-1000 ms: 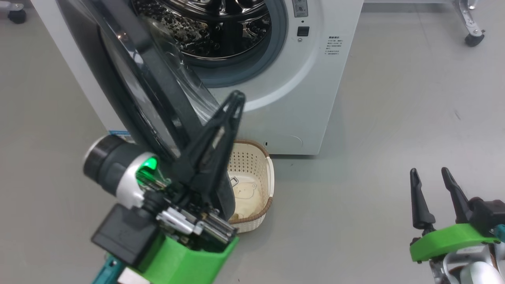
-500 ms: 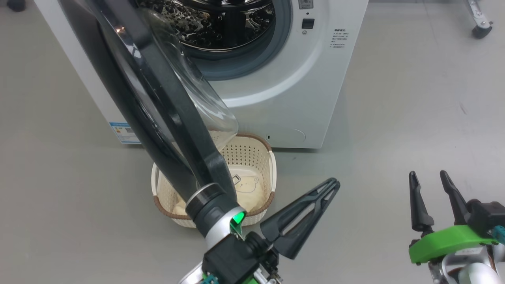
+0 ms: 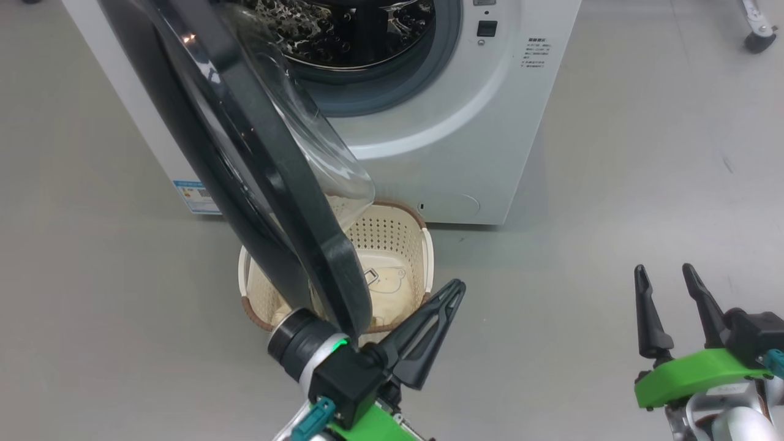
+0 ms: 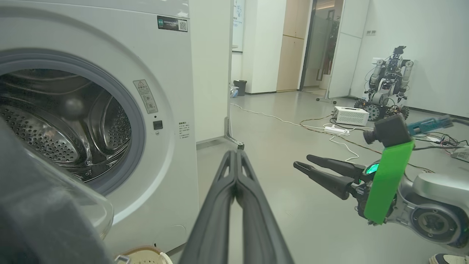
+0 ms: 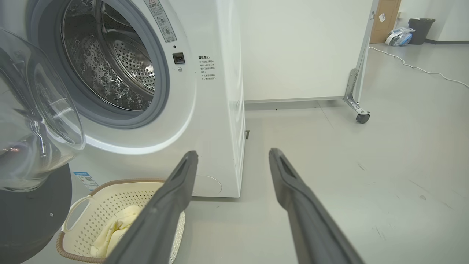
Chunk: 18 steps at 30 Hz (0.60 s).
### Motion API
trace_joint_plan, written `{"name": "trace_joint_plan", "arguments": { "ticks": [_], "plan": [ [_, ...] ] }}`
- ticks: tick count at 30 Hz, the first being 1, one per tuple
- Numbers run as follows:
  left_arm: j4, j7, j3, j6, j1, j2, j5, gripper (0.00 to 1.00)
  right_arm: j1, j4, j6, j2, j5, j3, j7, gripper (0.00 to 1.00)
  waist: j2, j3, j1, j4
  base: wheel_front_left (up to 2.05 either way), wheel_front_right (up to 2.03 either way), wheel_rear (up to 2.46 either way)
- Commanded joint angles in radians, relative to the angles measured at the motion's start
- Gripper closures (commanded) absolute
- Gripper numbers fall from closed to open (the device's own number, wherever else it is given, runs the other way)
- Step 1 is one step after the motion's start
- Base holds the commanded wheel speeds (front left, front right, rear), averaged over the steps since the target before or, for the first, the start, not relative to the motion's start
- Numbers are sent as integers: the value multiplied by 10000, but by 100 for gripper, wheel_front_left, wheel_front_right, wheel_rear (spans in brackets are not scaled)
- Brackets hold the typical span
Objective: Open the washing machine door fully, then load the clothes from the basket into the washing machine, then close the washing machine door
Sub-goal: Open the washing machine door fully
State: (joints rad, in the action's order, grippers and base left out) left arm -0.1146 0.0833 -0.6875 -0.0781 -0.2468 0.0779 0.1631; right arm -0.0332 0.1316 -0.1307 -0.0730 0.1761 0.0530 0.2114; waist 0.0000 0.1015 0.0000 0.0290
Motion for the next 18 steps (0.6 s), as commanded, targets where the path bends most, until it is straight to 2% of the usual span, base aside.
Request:
{"name": "trace_joint_plan", "arguments": {
  "ticks": [1, 10, 18],
  "plan": [
    [-171, 90, 357, 55, -135, 34, 108, 100, 434, -302, 0, -250, 43, -169, 108, 0, 0, 15, 0, 19, 0, 0, 0],
    [1234, 448, 850, 359, -252, 37, 438, 100, 500, -228, 0, -254, 87, -280, 88, 0, 0, 68, 0, -15, 0, 0, 0],
    [1715, 644, 1057, 617, -350, 33, 544, 100, 454, -186, 0, -286, 92, -222, 67, 0, 0, 52, 0, 99, 0, 0, 0]
  ]
}}
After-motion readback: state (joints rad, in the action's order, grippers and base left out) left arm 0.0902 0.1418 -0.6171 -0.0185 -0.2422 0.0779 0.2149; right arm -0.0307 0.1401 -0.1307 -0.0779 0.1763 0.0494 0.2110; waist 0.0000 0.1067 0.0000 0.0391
